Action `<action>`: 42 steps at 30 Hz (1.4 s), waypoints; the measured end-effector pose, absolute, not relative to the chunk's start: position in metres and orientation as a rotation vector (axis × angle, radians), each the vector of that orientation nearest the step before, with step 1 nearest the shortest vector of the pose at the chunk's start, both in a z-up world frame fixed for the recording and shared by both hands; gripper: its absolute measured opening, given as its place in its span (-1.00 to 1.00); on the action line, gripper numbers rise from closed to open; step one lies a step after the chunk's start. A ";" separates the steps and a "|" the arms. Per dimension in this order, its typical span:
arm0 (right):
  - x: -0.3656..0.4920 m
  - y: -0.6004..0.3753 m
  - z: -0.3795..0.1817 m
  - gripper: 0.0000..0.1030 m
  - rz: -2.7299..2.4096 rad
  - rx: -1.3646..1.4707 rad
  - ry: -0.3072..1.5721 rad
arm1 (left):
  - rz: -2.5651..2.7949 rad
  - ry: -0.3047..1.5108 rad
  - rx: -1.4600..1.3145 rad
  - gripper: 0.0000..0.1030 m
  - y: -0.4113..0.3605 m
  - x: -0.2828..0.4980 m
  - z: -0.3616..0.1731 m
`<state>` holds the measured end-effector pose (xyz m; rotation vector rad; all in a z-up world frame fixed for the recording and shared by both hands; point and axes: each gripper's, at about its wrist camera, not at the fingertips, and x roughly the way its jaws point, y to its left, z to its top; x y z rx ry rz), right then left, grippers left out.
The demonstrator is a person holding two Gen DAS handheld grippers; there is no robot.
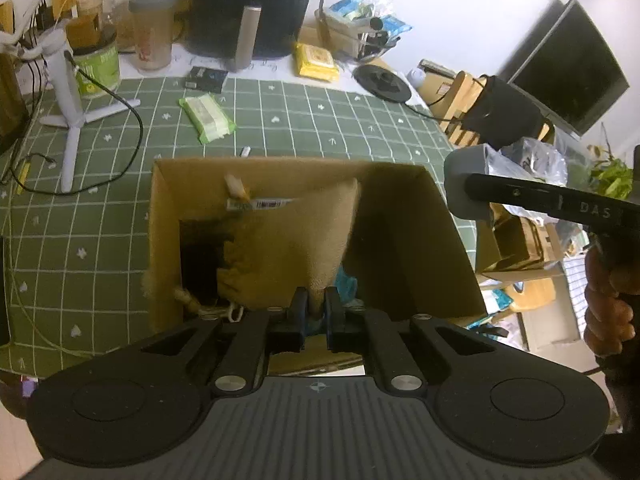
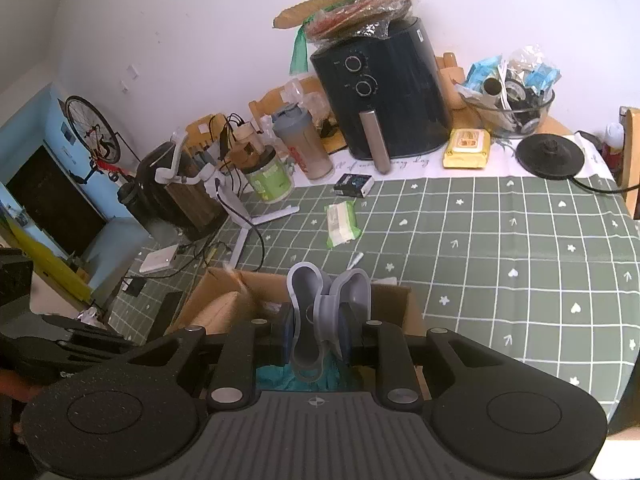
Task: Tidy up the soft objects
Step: 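Open both grippers to drop the pouch and earbud case into the box, then withdraw both grippers up and out of the cardboard box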
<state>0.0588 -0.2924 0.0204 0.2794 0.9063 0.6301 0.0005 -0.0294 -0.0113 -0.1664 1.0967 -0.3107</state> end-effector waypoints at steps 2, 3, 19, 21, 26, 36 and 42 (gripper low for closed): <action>0.057 -0.293 0.020 -0.51 0.633 0.278 0.910 | -0.321 1.106 -0.157 -0.60 -0.032 -0.001 -0.012; 0.056 -0.292 0.020 -0.51 0.633 0.275 0.911 | -0.321 1.104 -0.152 -0.45 -0.033 -0.002 -0.012; 0.054 -0.286 0.014 -0.46 0.637 0.259 0.940 | -0.230 1.048 -0.131 -0.04 -0.023 -0.009 -0.001; 0.057 -0.283 0.010 -0.30 0.624 0.245 0.956 | -0.219 1.043 -0.132 -0.04 -0.021 -0.010 0.000; 0.054 -0.286 0.009 0.92 0.610 0.248 0.921 | -0.190 1.029 -0.138 -0.04 -0.013 -0.009 0.003; 0.053 -0.286 0.004 1.00 0.611 0.224 0.951 | -0.141 1.033 -0.118 -0.04 -0.003 -0.002 0.004; 0.052 -0.282 0.000 1.00 0.609 0.181 0.977 | -0.132 1.043 -0.097 -0.04 0.000 0.002 0.003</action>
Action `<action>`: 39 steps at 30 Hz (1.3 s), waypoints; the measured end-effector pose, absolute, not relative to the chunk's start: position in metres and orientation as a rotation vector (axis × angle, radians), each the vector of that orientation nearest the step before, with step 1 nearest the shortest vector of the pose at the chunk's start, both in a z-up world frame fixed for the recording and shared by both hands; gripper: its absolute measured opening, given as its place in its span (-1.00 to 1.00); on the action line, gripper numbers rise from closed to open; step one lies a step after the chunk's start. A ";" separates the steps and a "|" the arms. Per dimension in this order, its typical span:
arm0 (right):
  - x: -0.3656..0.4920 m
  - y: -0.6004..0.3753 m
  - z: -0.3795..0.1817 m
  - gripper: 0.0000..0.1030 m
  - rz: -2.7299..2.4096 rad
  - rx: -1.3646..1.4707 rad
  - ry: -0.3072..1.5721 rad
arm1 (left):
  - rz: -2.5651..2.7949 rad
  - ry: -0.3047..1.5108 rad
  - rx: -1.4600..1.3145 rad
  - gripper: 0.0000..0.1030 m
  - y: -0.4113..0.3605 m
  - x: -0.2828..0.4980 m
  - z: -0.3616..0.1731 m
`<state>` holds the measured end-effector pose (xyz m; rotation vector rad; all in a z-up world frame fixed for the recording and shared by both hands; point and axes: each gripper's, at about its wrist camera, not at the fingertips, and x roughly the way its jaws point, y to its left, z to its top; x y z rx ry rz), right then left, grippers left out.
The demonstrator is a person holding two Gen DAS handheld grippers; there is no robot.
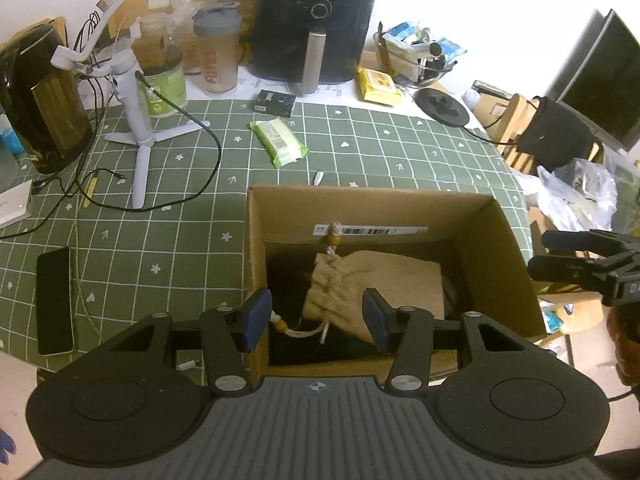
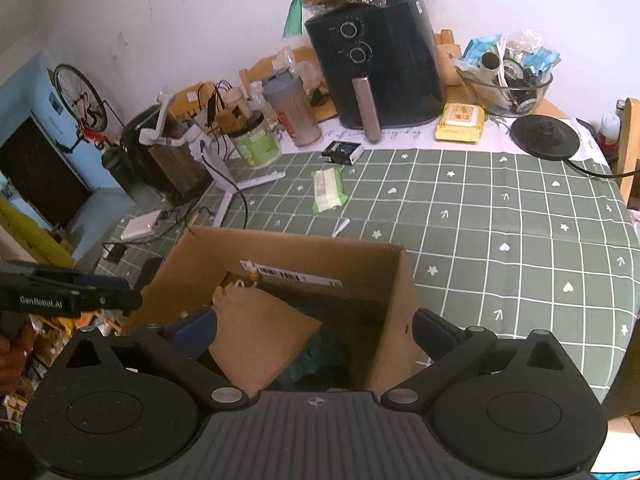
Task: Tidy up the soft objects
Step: 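Withdraw both grippers up and out of the cardboard box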
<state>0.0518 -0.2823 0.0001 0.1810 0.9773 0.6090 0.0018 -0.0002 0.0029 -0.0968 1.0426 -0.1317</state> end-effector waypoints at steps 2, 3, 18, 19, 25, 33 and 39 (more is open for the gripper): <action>0.051 -0.283 0.000 1.00 0.607 0.172 0.980 | -0.130 1.042 -0.091 -0.04 0.001 0.004 0.003; 0.051 -0.283 -0.001 1.00 0.603 0.168 0.981 | -0.129 1.043 -0.089 -0.04 0.001 0.005 0.003; 0.066 -0.284 -0.003 1.00 0.542 0.172 0.989 | -0.094 1.016 -0.076 0.27 0.005 0.026 0.005; 0.067 -0.283 -0.004 1.00 0.528 0.166 0.990 | -0.093 1.013 -0.073 0.27 0.006 0.028 0.005; 0.073 -0.280 -0.007 1.00 0.467 0.126 0.942 | -0.117 0.991 -0.054 0.27 0.008 0.035 0.005; 0.088 -0.279 -0.007 1.00 0.437 0.072 0.871 | -0.158 0.946 -0.016 0.27 0.004 0.044 0.008; 0.102 -0.275 -0.008 1.00 0.434 0.012 0.858 | -0.169 0.937 0.001 0.27 0.007 0.055 0.008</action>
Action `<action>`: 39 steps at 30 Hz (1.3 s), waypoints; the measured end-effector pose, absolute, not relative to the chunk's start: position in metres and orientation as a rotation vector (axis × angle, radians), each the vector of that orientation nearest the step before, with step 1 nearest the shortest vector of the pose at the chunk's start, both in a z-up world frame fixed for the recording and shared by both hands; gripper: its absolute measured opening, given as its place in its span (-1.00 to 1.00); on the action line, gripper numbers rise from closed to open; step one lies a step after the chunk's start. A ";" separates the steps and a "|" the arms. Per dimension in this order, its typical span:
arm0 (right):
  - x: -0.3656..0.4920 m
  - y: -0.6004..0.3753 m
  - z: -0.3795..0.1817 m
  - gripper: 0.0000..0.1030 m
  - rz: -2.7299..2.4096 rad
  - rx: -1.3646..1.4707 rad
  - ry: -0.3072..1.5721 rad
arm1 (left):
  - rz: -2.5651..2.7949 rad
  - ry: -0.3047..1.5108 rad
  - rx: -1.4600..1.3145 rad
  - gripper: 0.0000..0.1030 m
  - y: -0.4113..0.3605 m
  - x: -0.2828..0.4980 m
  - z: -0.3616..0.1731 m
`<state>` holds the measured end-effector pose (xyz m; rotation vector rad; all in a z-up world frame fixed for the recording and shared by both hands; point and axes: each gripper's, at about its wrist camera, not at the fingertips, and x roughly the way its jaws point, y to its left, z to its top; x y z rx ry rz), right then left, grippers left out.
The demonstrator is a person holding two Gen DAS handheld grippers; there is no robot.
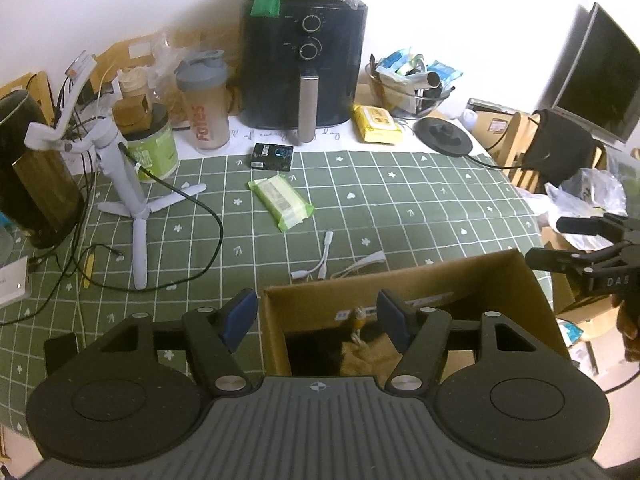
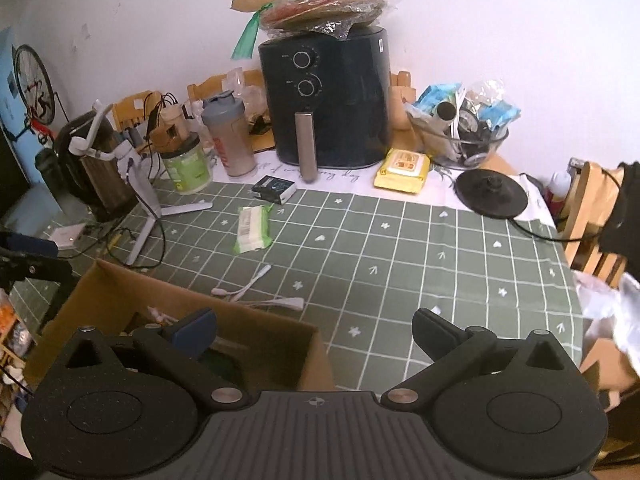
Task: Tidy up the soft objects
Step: 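Withdraw both grippers up and out of the cardboard box, then move the right gripper toward the white cable and strap on the mat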
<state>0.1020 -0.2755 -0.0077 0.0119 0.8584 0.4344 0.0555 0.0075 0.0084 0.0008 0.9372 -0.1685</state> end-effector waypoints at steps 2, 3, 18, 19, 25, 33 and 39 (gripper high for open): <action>0.108 -0.276 -0.009 1.00 0.435 0.014 0.860 | -0.168 0.938 0.008 0.27 0.009 0.059 0.008; 0.111 -0.276 -0.009 1.00 0.435 0.020 0.862 | -0.168 0.940 0.011 0.27 0.010 0.062 0.007; 0.166 -0.269 -0.025 1.00 0.496 -0.051 0.908 | -0.158 0.940 0.027 0.35 0.028 0.088 -0.005; 0.171 -0.268 -0.026 1.00 0.517 -0.057 0.918 | -0.153 0.934 0.029 0.35 0.029 0.089 -0.006; 0.194 -0.255 -0.039 1.00 0.606 -0.110 0.963 | -0.139 0.897 0.034 0.52 0.038 0.094 -0.007; 0.223 -0.225 -0.055 1.00 0.748 -0.198 0.990 | -0.125 0.889 0.050 0.55 0.041 0.095 -0.010; 0.244 -0.202 -0.070 1.00 0.875 -0.215 1.022 | -0.108 0.887 0.053 0.55 0.049 0.094 -0.010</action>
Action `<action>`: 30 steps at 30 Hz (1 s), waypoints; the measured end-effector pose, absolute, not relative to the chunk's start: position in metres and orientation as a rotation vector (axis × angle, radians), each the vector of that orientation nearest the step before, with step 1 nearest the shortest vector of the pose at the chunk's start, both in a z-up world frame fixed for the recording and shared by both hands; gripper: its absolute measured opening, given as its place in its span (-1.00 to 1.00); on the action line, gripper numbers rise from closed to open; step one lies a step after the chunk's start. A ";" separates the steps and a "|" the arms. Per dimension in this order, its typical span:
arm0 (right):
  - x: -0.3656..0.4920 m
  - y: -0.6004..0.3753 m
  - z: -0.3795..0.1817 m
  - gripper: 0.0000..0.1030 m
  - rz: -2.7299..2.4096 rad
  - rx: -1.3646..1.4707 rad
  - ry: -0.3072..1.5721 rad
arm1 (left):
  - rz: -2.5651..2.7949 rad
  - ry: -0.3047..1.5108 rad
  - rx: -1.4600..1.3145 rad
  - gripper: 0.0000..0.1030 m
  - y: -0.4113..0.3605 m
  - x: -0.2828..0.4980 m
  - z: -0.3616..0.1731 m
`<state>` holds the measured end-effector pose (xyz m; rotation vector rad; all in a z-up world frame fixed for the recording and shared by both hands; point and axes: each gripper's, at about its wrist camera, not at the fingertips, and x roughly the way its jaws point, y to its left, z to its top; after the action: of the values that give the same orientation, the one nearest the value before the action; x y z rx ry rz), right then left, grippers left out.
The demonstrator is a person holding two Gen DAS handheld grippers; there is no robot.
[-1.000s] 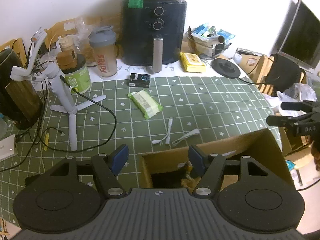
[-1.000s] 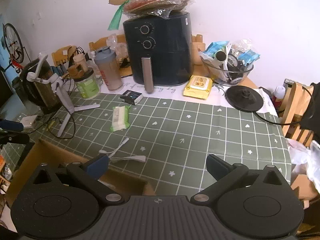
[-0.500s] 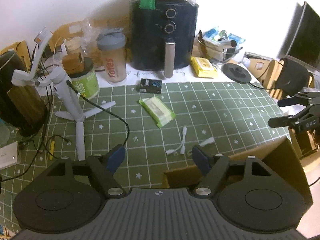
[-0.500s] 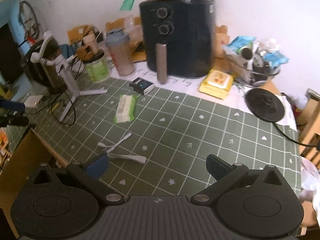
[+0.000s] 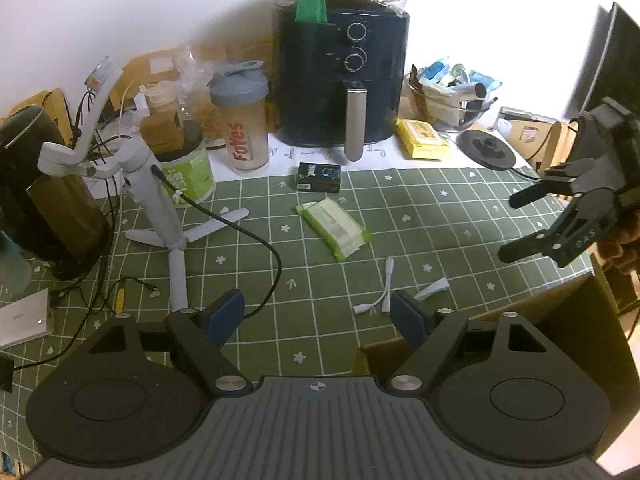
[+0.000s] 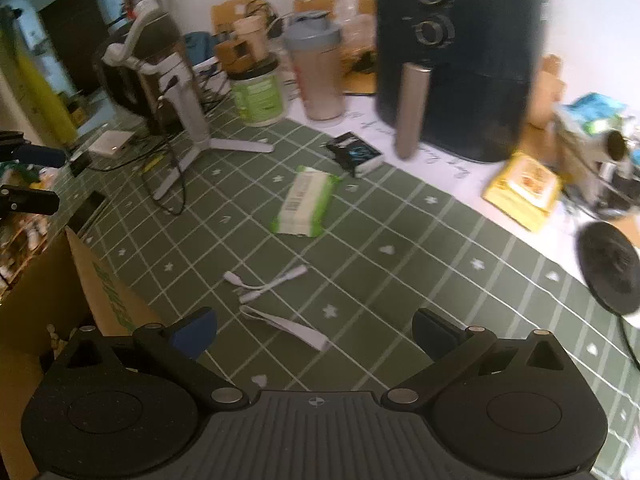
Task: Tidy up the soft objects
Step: 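Move the right gripper toward the white cable and strap on the mat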
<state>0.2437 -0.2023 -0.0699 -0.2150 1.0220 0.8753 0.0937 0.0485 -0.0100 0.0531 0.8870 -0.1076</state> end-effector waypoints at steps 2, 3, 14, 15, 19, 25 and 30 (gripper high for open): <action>0.250 -0.195 -0.076 1.00 0.920 -0.217 1.042 | -0.100 0.887 0.058 0.55 0.051 0.093 -0.009; 0.253 -0.190 -0.079 1.00 0.940 -0.224 1.054 | -0.096 0.887 0.059 0.55 0.051 0.093 -0.009; 0.265 -0.143 -0.117 1.00 1.097 -0.419 1.114 | -0.028 0.905 0.141 0.55 0.053 0.086 -0.014; 0.266 -0.138 -0.120 1.00 1.107 -0.448 1.114 | -0.030 0.909 0.133 0.55 0.054 0.086 -0.014; 0.265 -0.122 -0.134 0.99 1.141 -0.568 1.090 | -0.046 0.922 0.071 0.55 0.060 0.084 -0.015; 0.257 -0.104 -0.157 0.65 1.182 -0.782 1.048 | -0.056 0.928 0.040 0.55 0.060 0.082 -0.016; 0.246 -0.096 -0.167 0.30 1.225 -0.897 1.014 | -0.058 0.945 0.019 0.55 0.061 0.082 -0.017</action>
<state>0.2463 -0.0960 -0.1675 -0.8972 1.0141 1.2248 0.0819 0.0609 -0.0173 0.0187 0.9447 -0.0579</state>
